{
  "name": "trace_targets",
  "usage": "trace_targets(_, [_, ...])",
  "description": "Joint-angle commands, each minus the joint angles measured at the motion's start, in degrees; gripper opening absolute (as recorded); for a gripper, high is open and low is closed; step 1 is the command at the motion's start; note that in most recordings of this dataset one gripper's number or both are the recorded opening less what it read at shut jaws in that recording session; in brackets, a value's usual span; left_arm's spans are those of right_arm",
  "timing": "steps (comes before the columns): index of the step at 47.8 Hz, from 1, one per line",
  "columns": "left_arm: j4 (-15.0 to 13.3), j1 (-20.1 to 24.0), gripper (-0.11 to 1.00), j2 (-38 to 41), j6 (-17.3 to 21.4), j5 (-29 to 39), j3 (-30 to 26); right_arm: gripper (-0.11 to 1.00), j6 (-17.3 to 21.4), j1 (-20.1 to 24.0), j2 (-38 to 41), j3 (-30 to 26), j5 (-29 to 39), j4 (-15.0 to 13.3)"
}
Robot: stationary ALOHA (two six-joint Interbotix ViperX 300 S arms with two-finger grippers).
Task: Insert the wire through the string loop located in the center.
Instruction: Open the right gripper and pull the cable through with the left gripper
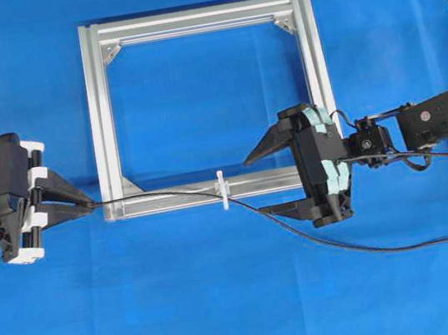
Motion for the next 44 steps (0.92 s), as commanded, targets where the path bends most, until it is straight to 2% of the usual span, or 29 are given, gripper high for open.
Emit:
trace_targets(1, [0.09,-0.09,0.09,-0.62,0.26,0.35,-0.26,0.89,0.00,0.09,-1.23,-0.97,-0.35,-0.09])
trace_targets(14, [0.44,-0.70,0.09,-0.62,0.97,0.44,-0.18,0.89,0.00,0.09,-1.14,-0.97,-0.26,-0.09])
trace_targets(20, [0.44,-0.70,0.10,-0.53,0.00,0.62,-0.26,0.89,0.00,0.09,-1.23,-0.97,-0.35,-0.09])
trace_targets(23, [0.26,-0.70,0.23,-0.62,-0.18,0.79,-0.26,0.89,0.00,0.09,-1.14,-0.97,-0.35,-0.09])
trace_targets(31, [0.35,-0.70,0.73,-0.62,0.26,1.49,-0.26,0.89,0.00,0.09,-1.23,-0.97,-0.35,-0.09])
trace_targets(34, [0.26,-0.35,0.85,-0.62,0.26,1.76,-0.26,0.89,0.00,0.09,-1.23,-0.97,-0.35,-0.09])
trace_targets(36, [0.35,-0.26,0.87,-0.62,0.26,1.76,-0.18,0.89,0.00,0.09,-1.23,-0.97,-0.26,-0.09])
trace_targets(39, [0.35,-0.26,0.82,-0.62,0.26,1.76,-0.26,0.89,0.00,0.09,-1.23,-1.05,-0.35,-0.09])
trace_targets(44, [0.35,-0.26,0.84,-0.62,0.35,1.76,-0.44,0.89,0.00,0.09,-1.23,-1.14,-0.26,-0.09])
